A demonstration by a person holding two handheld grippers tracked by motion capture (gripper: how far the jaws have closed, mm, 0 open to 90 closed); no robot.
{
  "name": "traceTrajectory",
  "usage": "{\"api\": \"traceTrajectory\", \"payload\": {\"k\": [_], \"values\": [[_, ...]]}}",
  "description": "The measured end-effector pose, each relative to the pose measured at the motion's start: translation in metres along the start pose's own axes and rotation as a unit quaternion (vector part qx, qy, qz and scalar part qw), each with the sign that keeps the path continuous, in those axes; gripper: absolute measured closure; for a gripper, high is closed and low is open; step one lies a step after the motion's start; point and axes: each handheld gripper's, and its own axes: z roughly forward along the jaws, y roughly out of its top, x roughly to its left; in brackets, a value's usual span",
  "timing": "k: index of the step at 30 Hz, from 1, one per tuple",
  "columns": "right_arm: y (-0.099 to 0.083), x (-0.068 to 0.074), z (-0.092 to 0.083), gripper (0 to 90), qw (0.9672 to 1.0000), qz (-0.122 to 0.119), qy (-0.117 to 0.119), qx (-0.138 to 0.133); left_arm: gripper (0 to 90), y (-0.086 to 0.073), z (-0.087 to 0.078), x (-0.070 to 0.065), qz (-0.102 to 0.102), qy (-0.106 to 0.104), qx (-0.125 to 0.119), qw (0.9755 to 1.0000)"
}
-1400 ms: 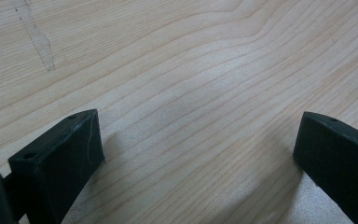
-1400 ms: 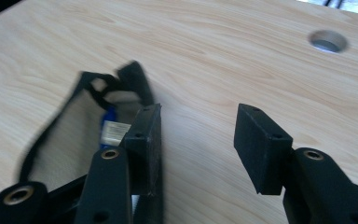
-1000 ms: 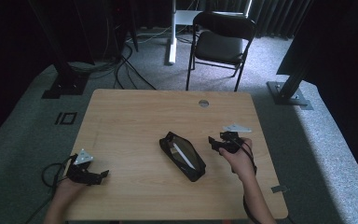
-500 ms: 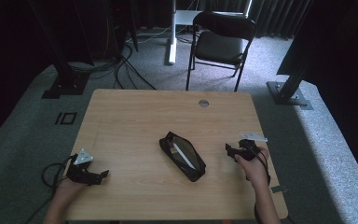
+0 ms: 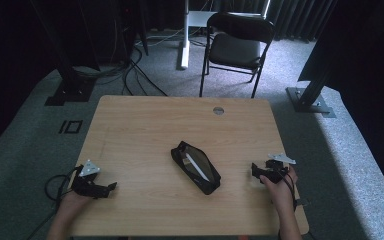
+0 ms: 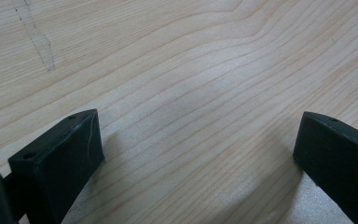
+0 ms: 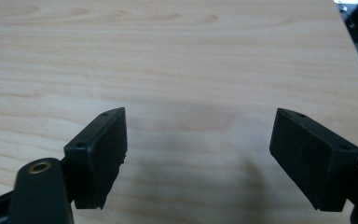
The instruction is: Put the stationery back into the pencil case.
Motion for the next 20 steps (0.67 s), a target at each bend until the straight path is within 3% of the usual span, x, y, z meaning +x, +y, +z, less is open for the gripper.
{"api": "traceTrajectory", "payload": {"k": [8, 20], "values": [[-0.019, -0.008, -0.004, 16.7, 0.9998, 0.011, -0.015, 0.007, 1.6, 0.000, 0.000, 0.000, 0.000, 0.000, 0.000, 1.0000], [-0.021, -0.006, -0.005, 12.3, 0.9998, 0.004, -0.016, 0.014, 1.6, 0.000, 0.000, 0.000, -0.001, 0.001, 0.000, 1.0000]]}}
